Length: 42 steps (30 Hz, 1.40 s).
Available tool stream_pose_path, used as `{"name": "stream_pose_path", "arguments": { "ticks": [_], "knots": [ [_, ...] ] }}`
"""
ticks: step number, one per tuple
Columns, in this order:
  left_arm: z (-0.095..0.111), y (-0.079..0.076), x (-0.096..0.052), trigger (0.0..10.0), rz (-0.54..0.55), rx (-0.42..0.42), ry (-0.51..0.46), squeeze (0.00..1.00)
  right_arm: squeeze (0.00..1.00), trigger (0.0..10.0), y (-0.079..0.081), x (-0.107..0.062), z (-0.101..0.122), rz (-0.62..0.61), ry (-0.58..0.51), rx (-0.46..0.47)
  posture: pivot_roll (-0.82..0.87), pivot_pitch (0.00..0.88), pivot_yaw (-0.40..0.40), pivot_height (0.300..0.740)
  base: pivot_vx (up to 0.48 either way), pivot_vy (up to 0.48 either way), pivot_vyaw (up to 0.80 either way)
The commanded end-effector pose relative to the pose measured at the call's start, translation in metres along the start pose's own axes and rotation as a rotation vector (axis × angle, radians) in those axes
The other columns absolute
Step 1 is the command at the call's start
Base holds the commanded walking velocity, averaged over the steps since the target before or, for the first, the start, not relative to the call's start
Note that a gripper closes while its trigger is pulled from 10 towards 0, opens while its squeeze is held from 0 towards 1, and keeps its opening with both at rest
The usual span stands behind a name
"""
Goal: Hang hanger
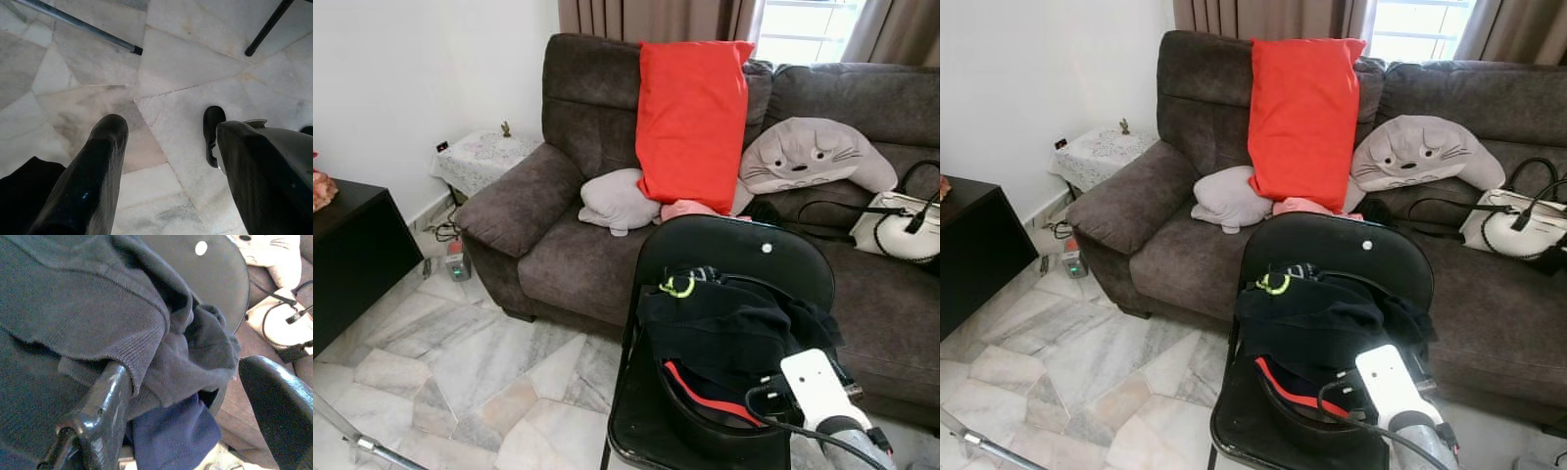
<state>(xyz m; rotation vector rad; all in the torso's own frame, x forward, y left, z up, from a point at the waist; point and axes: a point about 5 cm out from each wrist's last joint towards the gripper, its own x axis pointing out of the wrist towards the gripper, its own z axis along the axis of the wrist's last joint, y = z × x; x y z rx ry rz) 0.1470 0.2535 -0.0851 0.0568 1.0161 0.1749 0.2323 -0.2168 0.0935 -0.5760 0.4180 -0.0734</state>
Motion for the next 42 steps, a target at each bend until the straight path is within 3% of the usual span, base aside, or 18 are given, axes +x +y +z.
{"name": "stream_pose_path", "arguments": {
  "ticks": [1,11,17,22,27,32,34,42],
  "knots": [
    [-0.005,0.000,-0.001,10.0,0.001,-0.005,0.014,0.00,0.00,10.0,-0.001,0.002,-0.001,-0.011,0.006,0.014,-0.08,0.000,0.032,0.740,0.000,0.000,0.00],
    [-0.004,0.001,-0.001,10.0,-0.001,0.000,0.012,0.00,0.00,10.0,-0.002,0.012,-0.004,-0.036,0.012,0.025,-0.08,0.000,0.039,0.740,0.000,0.000,0.00],
    [-0.003,0.001,-0.001,10.0,-0.003,0.004,0.008,0.00,0.00,10.0,-0.004,0.025,0.006,-0.049,-0.049,0.032,-0.08,0.000,0.042,0.740,0.000,0.000,0.00],
    [-0.002,0.000,0.000,10.0,-0.002,0.004,0.005,0.00,0.00,10.0,0.005,0.030,0.012,-0.009,-0.103,0.088,-0.07,0.000,0.043,0.740,0.000,0.000,0.00],
    [-0.001,0.000,0.000,10.0,-0.003,0.005,0.003,0.00,0.00,10.0,0.007,0.031,0.000,-0.010,-0.032,0.105,-0.07,0.000,0.045,0.740,0.000,0.000,0.00],
    [-0.001,0.000,0.000,10.0,-0.005,0.008,0.003,0.00,0.00,10.0,0.010,0.032,-0.006,-0.007,-0.015,0.169,-0.07,0.000,0.048,0.740,0.000,0.000,0.00],
    [0.000,0.000,0.000,10.0,-0.006,0.010,0.001,0.00,0.00,10.0,0.011,0.033,-0.006,-0.006,-0.023,0.241,-0.07,0.000,0.048,0.740,0.000,0.000,0.00],
    [0.000,-0.002,0.000,10.0,-0.010,0.012,0.001,0.00,0.00,10.0,0.015,0.036,-0.001,0.022,-0.068,0.322,-0.06,0.000,0.047,0.740,0.000,0.000,0.00]
  ]
}}
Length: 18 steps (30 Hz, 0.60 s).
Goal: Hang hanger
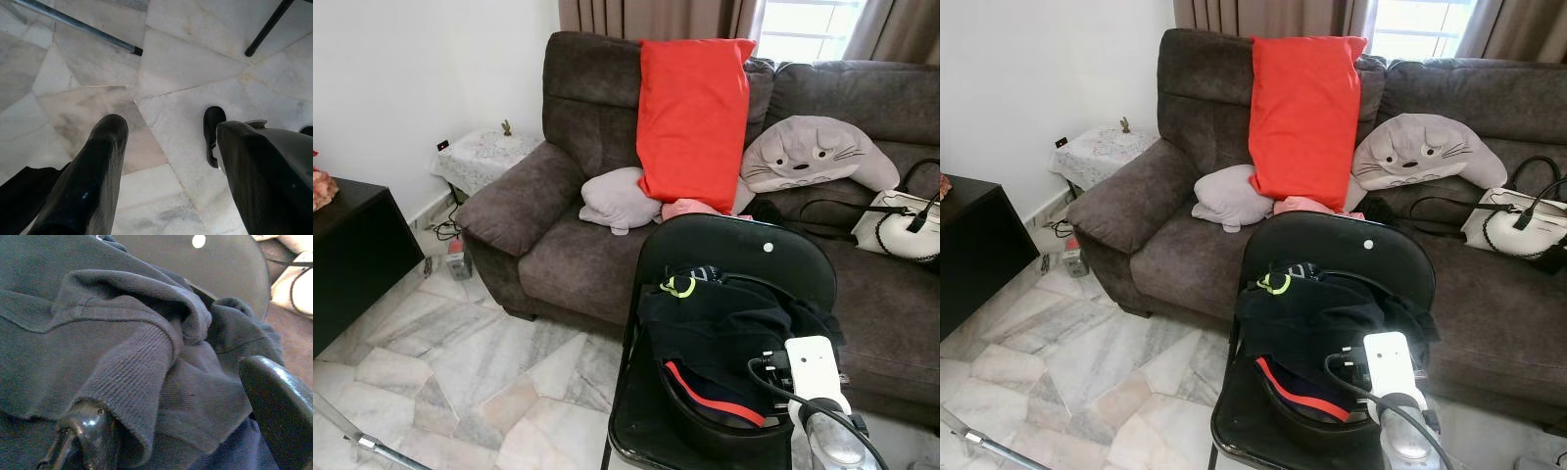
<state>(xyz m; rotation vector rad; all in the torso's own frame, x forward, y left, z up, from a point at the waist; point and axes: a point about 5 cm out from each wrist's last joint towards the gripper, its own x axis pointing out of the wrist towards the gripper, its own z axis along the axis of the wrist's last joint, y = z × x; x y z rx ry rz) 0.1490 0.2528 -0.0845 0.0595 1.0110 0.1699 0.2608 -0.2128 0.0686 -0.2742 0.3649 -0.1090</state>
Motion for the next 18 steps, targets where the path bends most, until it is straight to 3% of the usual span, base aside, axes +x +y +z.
{"name": "stream_pose_path", "arguments": {
  "ticks": [1,10,11,12,13,14,18],
  "knots": [
    [-0.002,-0.002,0.000,10.0,-0.006,0.008,0.006,0.00,0.00,10.0,0.002,0.002,0.010,0.012,-0.081,0.019,-0.07,0.000,0.047,0.740,0.000,0.000,0.00],
    [-0.002,0.001,0.000,10.0,-0.002,0.007,0.010,0.00,0.00,10.0,0.004,0.005,-0.001,0.018,-0.005,0.027,-0.06,0.000,0.046,0.740,0.000,0.000,0.00],
    [-0.002,0.001,0.000,10.0,-0.002,0.008,0.010,0.00,0.00,6.4,0.004,0.006,-0.003,0.017,-0.002,0.027,-0.06,0.000,0.047,0.740,0.000,0.000,0.00],
    [-0.002,0.001,0.000,10.0,-0.002,0.008,0.010,0.00,0.00,6.4,0.004,0.006,-0.003,0.017,0.002,0.023,-0.06,0.000,0.047,0.740,0.000,0.000,0.00],
    [-0.002,0.001,0.000,10.0,-0.002,0.008,0.010,0.00,0.00,1.4,0.004,0.006,-0.005,0.014,0.009,0.023,-0.06,0.000,0.047,0.740,0.000,0.000,0.00],
    [-0.002,0.001,0.000,10.0,-0.002,0.009,0.011,0.00,0.00,0.0,0.004,0.006,-0.006,0.014,0.012,0.025,-0.06,0.000,0.047,0.740,0.000,0.000,0.00],
    [-0.002,0.001,0.000,10.0,-0.003,0.015,0.012,0.00,0.00,0.0,0.004,0.006,-0.006,0.018,0.002,0.029,-0.06,0.000,0.047,0.740,0.000,0.000,0.00]
  ]
}}
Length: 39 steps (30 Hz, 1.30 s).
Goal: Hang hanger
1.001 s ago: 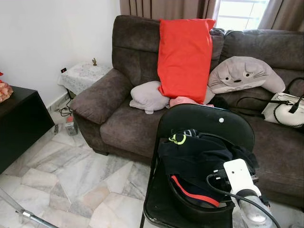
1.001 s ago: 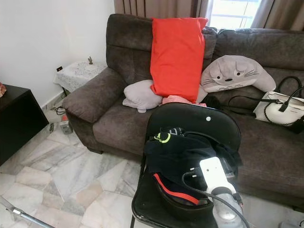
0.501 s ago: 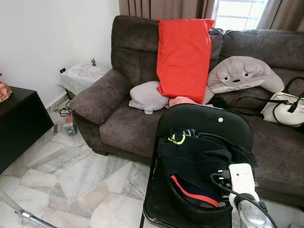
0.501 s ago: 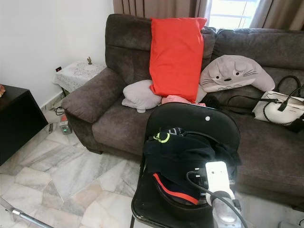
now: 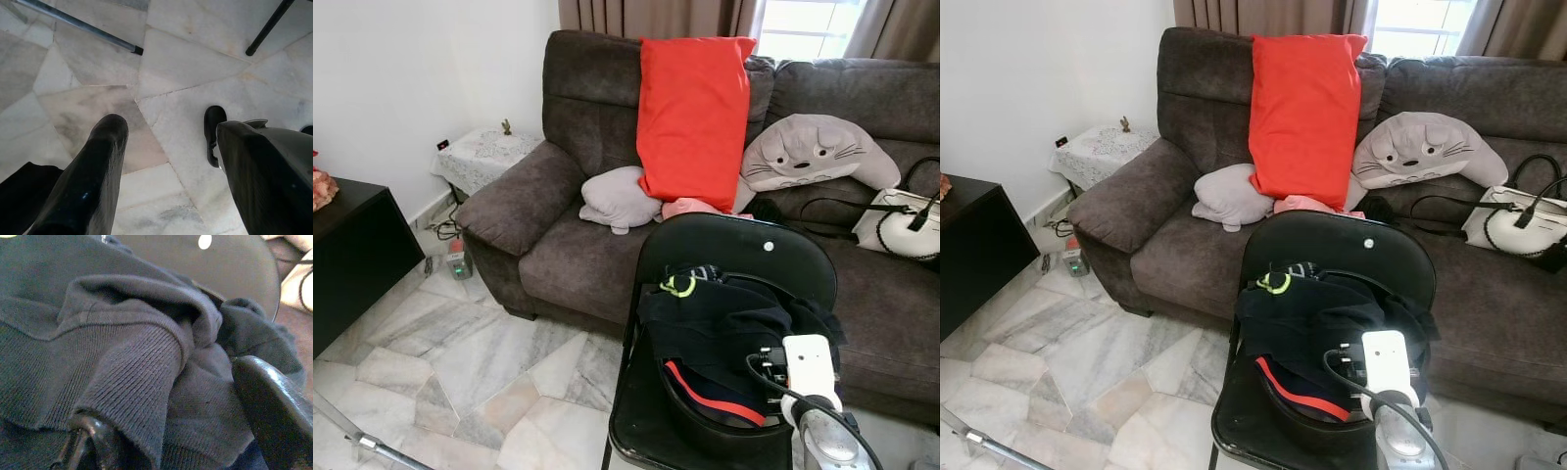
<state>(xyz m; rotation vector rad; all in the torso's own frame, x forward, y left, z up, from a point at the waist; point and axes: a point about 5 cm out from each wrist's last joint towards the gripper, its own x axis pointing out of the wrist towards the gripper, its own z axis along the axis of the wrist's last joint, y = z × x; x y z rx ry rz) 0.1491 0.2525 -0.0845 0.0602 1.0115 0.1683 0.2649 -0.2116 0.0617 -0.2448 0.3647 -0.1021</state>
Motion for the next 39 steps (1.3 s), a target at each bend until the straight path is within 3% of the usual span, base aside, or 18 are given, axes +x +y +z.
{"name": "stream_pose_path", "arguments": {
  "ticks": [1,14,29,33,37,39],
  "knots": [
    [-0.002,0.001,0.000,10.0,-0.002,0.018,0.013,0.00,0.00,0.0,0.001,0.001,-0.001,0.009,-0.001,0.001,-0.06,0.000,0.047,0.740,0.000,0.000,0.00],
    [-0.003,0.003,-0.001,10.0,0.002,0.024,0.015,0.00,0.00,0.0,0.010,0.002,0.011,0.065,-0.078,-0.012,-0.05,0.000,0.048,0.740,0.000,0.000,0.00],
    [-0.009,-0.002,-0.002,10.0,-0.009,0.028,0.017,0.00,0.00,0.0,0.010,0.004,0.009,0.056,-0.064,-0.018,-0.05,0.000,0.048,0.740,0.000,0.000,0.00],
    [-0.012,0.001,-0.003,10.0,-0.006,0.026,0.021,0.00,0.00,0.0,0.010,0.006,0.021,0.045,-0.111,-0.012,-0.05,0.000,0.049,0.740,0.000,0.000,0.00],
    [-0.008,0.004,-0.002,10.0,-0.002,0.026,0.015,0.00,0.00,0.0,0.012,0.008,0.055,0.028,-0.258,-0.082,-0.05,0.000,0.050,0.740,0.000,0.000,0.00],
    [-0.006,0.004,-0.002,10.0,-0.001,0.026,0.012,0.00,0.00,0.0,0.013,0.008,0.060,0.024,-0.278,-0.080,-0.05,0.000,0.050,0.740,0.000,0.000,0.00]
  ]
}}
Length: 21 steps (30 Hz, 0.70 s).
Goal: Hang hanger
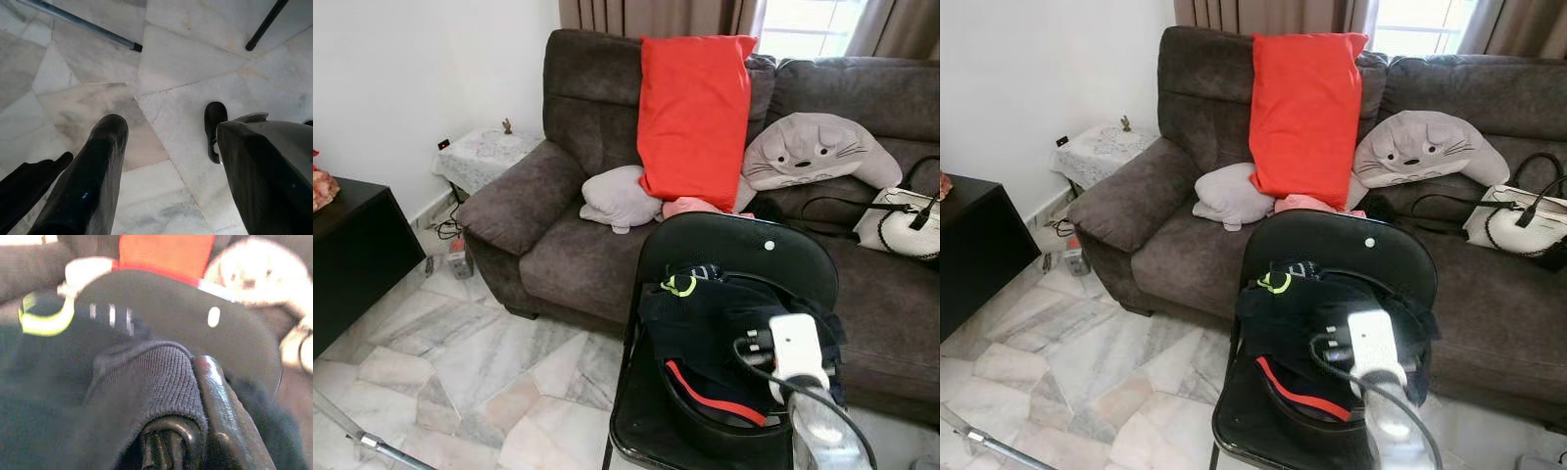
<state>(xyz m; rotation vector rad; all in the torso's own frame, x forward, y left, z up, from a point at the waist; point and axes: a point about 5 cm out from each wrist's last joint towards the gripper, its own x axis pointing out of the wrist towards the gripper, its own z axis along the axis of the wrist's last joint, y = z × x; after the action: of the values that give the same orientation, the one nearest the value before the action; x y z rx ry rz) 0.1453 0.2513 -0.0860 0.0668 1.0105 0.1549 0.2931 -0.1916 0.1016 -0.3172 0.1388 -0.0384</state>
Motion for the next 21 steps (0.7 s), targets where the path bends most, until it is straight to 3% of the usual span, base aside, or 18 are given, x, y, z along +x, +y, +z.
{"name": "stream_pose_path", "arguments": {
  "ticks": [1,6,14,18,21],
  "knots": [
    [0.003,0.004,0.000,10.0,0.008,0.014,0.009,0.00,0.00,0.0,0.003,0.002,0.020,0.002,-0.087,-0.016,-0.05,0.000,0.051,0.740,0.000,0.000,0.00],
    [0.012,-0.001,0.003,10.0,0.006,0.009,-0.001,0.00,0.00,0.0,0.008,0.004,0.045,0.024,-0.176,-0.017,-0.05,0.000,0.052,0.740,0.000,0.000,0.00],
    [0.012,-0.001,0.003,10.0,0.007,0.004,0.000,0.00,0.00,0.0,0.004,0.005,0.064,0.035,-0.209,0.038,-0.06,0.000,0.055,0.740,0.000,0.000,0.00],
    [0.009,-0.001,0.003,10.0,0.003,0.007,0.008,0.00,0.00,0.0,0.002,0.005,0.063,0.052,-0.138,0.060,-0.07,0.000,0.059,0.740,0.000,0.000,0.00],
    [0.008,-0.001,0.002,10.0,0.001,0.003,0.011,0.00,0.00,0.0,0.002,0.005,0.060,0.061,-0.081,0.157,-0.07,0.000,0.059,0.740,0.000,0.000,0.00]
  ]
}}
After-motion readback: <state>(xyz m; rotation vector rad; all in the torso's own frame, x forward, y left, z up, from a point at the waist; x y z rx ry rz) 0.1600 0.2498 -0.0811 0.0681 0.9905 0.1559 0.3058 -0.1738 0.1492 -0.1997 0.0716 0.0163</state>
